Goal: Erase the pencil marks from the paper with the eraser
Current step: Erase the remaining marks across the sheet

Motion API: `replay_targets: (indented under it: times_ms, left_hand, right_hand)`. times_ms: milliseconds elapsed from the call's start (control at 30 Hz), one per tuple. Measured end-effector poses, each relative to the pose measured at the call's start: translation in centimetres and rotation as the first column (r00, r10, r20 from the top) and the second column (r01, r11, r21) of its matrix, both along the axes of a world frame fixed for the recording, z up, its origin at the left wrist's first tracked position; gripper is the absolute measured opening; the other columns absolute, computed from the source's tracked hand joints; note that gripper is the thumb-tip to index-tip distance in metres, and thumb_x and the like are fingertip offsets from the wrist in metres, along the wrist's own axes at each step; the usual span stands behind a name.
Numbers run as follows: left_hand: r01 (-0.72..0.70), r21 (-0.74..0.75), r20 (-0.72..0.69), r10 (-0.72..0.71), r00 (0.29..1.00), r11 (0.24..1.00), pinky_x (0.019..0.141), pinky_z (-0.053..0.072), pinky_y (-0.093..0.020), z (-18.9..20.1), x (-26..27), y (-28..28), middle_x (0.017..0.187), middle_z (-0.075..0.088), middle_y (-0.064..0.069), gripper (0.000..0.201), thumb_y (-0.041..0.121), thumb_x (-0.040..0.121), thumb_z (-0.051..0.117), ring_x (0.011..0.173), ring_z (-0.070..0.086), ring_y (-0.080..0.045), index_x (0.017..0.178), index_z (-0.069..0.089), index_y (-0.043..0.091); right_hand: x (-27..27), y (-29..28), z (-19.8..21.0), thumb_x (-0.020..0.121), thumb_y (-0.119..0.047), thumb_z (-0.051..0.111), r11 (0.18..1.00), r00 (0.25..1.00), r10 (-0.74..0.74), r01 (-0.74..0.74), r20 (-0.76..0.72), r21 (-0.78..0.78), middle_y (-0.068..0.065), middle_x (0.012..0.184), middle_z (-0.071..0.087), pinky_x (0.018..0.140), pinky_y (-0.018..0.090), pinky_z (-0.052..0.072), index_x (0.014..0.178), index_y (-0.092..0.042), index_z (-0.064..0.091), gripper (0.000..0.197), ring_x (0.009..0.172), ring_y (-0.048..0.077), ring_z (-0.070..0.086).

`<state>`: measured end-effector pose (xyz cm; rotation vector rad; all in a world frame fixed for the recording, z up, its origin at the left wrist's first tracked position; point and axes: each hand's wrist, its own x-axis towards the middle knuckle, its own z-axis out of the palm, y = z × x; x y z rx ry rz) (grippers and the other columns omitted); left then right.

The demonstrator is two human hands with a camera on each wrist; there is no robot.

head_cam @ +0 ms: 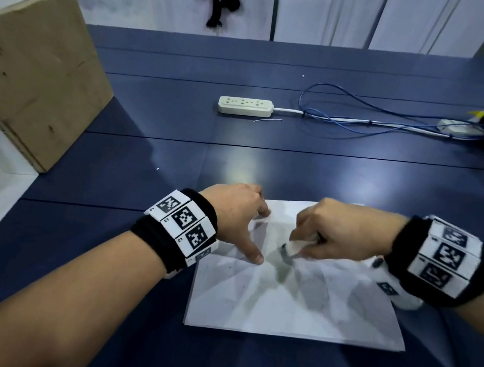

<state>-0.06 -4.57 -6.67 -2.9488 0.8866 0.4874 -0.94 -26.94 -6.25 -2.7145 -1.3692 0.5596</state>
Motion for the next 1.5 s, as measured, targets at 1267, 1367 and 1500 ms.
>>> replay_targets:
  times_ms: [1267,1367,1500]
  left_hand:
    - [-0.024,-0.008,-0.021,0.024,0.999,1.0,0.076,0.051,-0.032,0.1,0.1,-0.3,0.114,0.05,0.009,0.087,0.073,0.054,0.077,0.102,0.055,-0.014,0.126,0.059,0.027]
    - [-0.017,-0.004,-0.027,0.017,0.999,1.0,0.075,0.05,-0.03,0.3,-0.1,-0.3,0.115,0.049,0.01,0.088,0.073,0.056,0.077,0.103,0.055,-0.013,0.128,0.057,0.027]
    - [-0.025,-0.01,-0.028,0.024,0.999,1.0,0.076,0.051,-0.031,0.3,-0.1,-0.2,0.115,0.049,0.01,0.086,0.071,0.056,0.078,0.103,0.054,-0.013,0.127,0.058,0.027]
  right_hand:
    - [2.0,-0.5,0.0,0.081,-0.053,0.055,0.993,0.99,-0.121,0.121,0.069,0.009,-0.001,0.086,0.067,0.071,0.029,0.049,0.102,-0.025,0.074,0.04,0.08,0.019,0.059]
    - [4.6,-1.1,0.2,0.068,-0.072,0.031,0.966,0.948,-0.258,0.255,0.188,0.044,0.003,0.08,0.068,0.073,0.037,0.052,0.095,-0.02,0.075,0.073,0.081,0.027,0.061]
    - [2.4,-1.6,0.0,0.085,-0.043,0.063,0.987,0.984,-0.148,0.14,0.103,0.076,-0.009,0.079,0.056,0.064,0.018,0.035,0.1,-0.025,0.075,0.026,0.078,0.014,0.057]
